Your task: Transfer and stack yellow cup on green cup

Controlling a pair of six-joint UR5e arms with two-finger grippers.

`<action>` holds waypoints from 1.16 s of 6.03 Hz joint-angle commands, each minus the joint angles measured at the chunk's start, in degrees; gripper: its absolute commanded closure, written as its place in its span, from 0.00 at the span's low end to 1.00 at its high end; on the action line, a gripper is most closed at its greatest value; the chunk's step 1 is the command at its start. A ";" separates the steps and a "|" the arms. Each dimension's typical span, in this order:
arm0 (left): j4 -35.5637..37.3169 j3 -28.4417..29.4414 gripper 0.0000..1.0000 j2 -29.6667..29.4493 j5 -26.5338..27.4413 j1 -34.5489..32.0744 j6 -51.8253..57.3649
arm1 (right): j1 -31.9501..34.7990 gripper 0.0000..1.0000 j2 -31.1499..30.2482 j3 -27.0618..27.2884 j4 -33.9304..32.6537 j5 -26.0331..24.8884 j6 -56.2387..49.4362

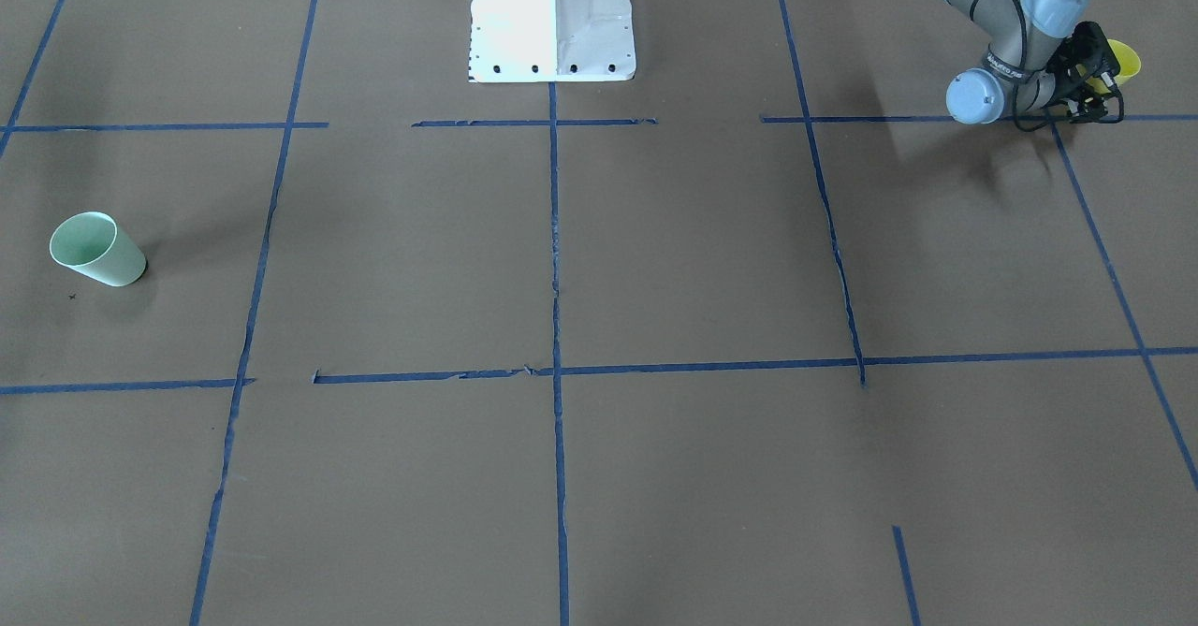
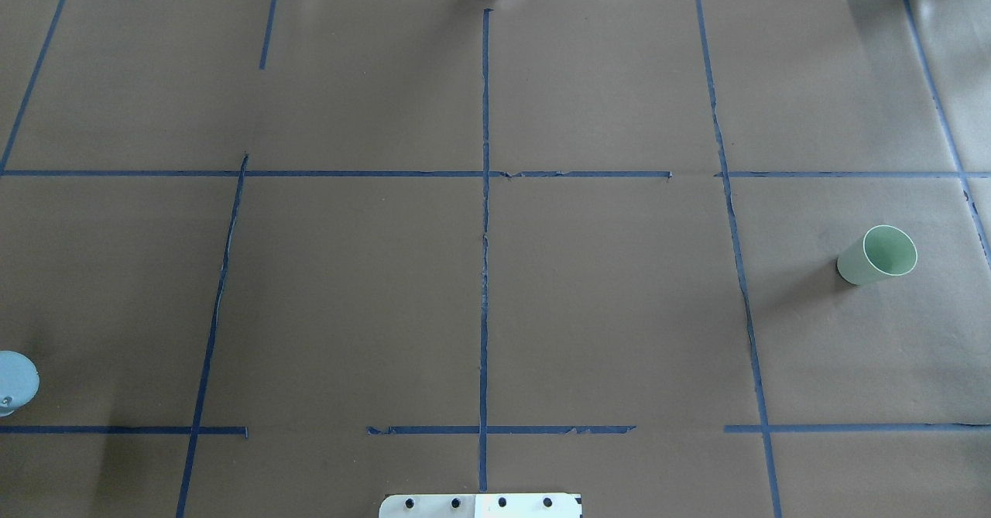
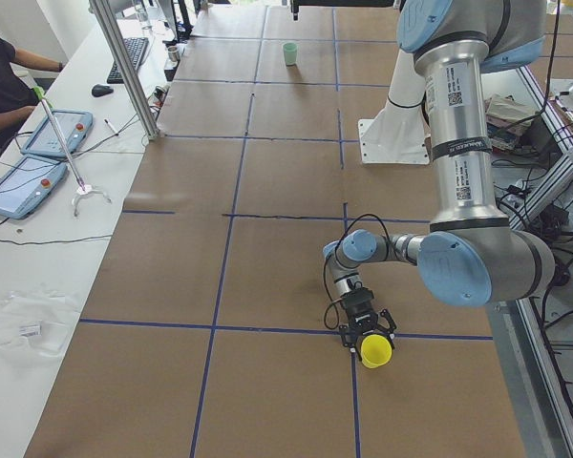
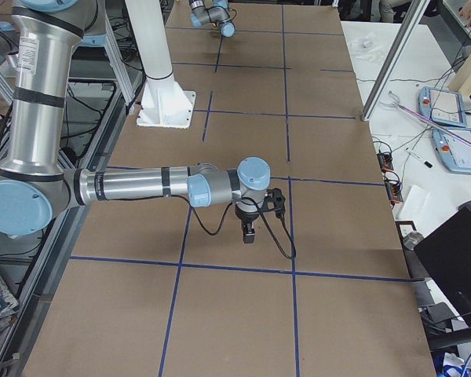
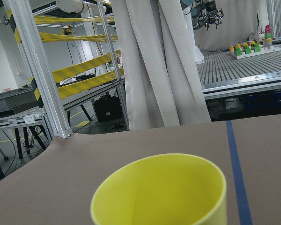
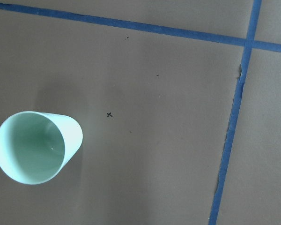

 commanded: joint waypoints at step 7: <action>8.08 -0.71 0.87 0.14 0.93 -0.11 -5.01 | -0.03 0.00 -0.01 -0.09 -0.09 1.40 0.09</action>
